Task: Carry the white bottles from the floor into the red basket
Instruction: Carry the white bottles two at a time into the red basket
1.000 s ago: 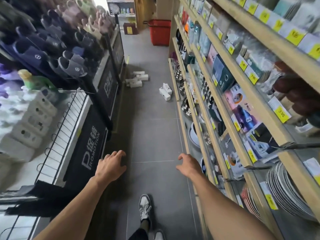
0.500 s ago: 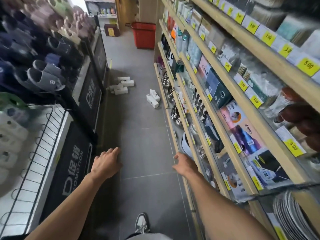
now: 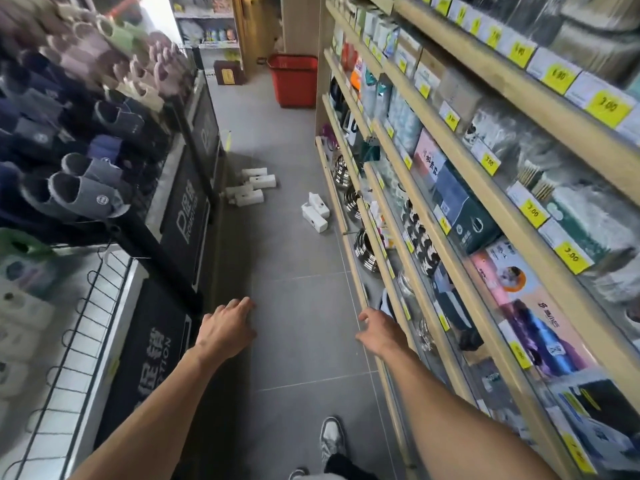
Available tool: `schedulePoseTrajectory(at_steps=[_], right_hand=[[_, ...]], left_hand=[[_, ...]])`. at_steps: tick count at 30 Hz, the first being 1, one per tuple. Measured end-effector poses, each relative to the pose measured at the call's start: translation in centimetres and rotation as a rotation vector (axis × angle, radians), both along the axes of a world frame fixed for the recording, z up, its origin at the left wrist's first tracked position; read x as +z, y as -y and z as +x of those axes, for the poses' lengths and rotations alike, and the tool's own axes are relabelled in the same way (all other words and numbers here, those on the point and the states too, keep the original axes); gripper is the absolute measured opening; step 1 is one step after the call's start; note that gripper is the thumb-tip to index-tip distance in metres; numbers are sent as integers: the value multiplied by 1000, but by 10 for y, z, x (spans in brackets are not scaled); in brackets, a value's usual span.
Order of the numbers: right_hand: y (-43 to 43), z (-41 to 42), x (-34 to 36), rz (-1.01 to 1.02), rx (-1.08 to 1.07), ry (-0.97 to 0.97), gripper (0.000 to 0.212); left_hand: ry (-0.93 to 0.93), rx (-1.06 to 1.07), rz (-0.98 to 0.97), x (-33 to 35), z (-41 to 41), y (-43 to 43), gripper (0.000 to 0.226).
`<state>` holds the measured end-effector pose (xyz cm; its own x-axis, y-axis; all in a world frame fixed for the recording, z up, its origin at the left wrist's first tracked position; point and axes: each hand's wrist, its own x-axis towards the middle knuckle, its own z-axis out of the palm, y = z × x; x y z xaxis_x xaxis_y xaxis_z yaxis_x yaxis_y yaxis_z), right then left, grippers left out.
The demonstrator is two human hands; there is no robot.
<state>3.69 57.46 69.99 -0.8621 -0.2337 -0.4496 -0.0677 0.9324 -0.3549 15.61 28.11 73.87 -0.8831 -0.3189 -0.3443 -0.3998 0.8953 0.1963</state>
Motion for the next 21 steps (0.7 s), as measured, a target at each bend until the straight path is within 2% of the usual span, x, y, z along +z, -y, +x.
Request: schedulePoseTrajectory(at_steps=[11,21], right_hand=[[21,-105,5,-42,48,-2,43],[69,-177,-4,-51,55,-35,39]], left_hand=[[12,32,-11,3,-86,2,58],[-25,75,14,-10,-145,51,49]])
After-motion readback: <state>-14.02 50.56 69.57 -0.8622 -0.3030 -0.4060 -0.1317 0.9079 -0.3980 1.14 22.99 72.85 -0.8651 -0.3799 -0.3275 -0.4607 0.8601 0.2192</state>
